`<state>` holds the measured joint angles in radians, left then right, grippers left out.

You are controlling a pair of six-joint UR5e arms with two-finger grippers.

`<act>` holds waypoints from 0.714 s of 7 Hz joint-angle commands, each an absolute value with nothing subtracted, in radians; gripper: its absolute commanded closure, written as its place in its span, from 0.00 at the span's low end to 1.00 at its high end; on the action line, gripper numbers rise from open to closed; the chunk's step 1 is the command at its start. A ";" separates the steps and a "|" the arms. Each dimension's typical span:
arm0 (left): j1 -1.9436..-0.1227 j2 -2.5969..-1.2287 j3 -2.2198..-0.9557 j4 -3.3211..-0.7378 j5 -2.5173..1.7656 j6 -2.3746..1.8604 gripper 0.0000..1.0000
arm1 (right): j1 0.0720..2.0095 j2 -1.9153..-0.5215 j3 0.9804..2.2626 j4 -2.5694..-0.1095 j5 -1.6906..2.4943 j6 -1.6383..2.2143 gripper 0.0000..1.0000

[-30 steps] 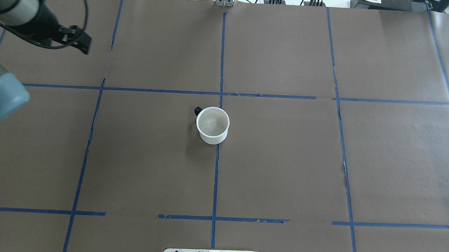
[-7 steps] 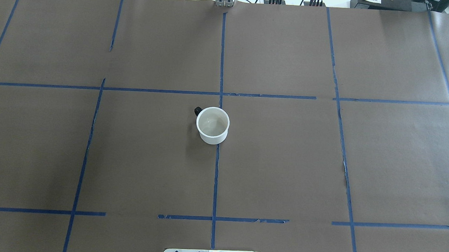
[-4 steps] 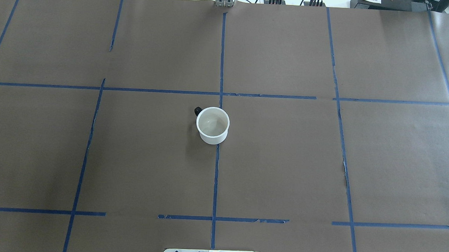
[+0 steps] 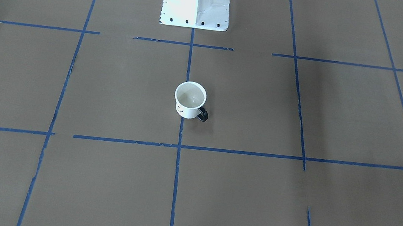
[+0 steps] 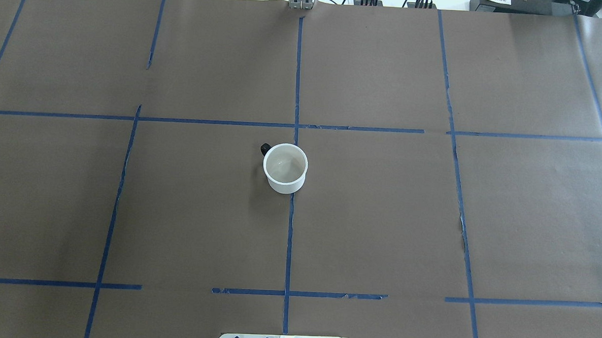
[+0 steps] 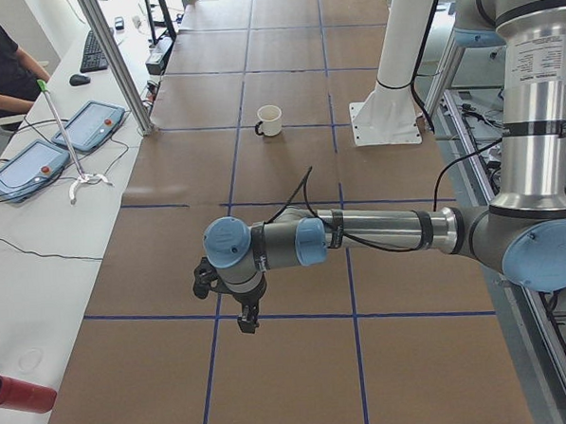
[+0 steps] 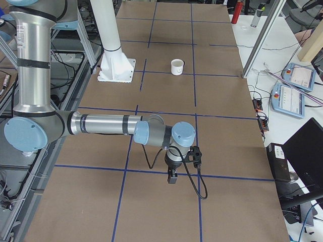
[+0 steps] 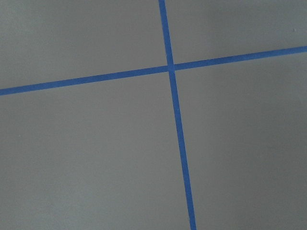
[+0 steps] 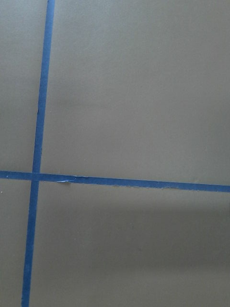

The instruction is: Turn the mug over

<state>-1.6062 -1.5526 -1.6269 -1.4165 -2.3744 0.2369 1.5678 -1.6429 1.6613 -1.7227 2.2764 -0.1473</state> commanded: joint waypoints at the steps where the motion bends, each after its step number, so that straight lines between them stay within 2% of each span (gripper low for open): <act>1: -1.606 -1.554 -1.627 -1.414 -2.375 0.236 0.00 | 1.568 -1.643 1.661 -1.723 2.276 -0.147 0.00; 5: -1.606 -1.569 -1.675 -1.328 -2.373 0.236 0.00 | 1.568 -1.643 1.661 -1.723 2.276 -0.147 0.00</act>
<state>-1.6071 -1.5603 -1.6491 -1.3848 -2.3733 0.2362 1.5678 -1.6429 1.6613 -1.7227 2.2764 -0.1472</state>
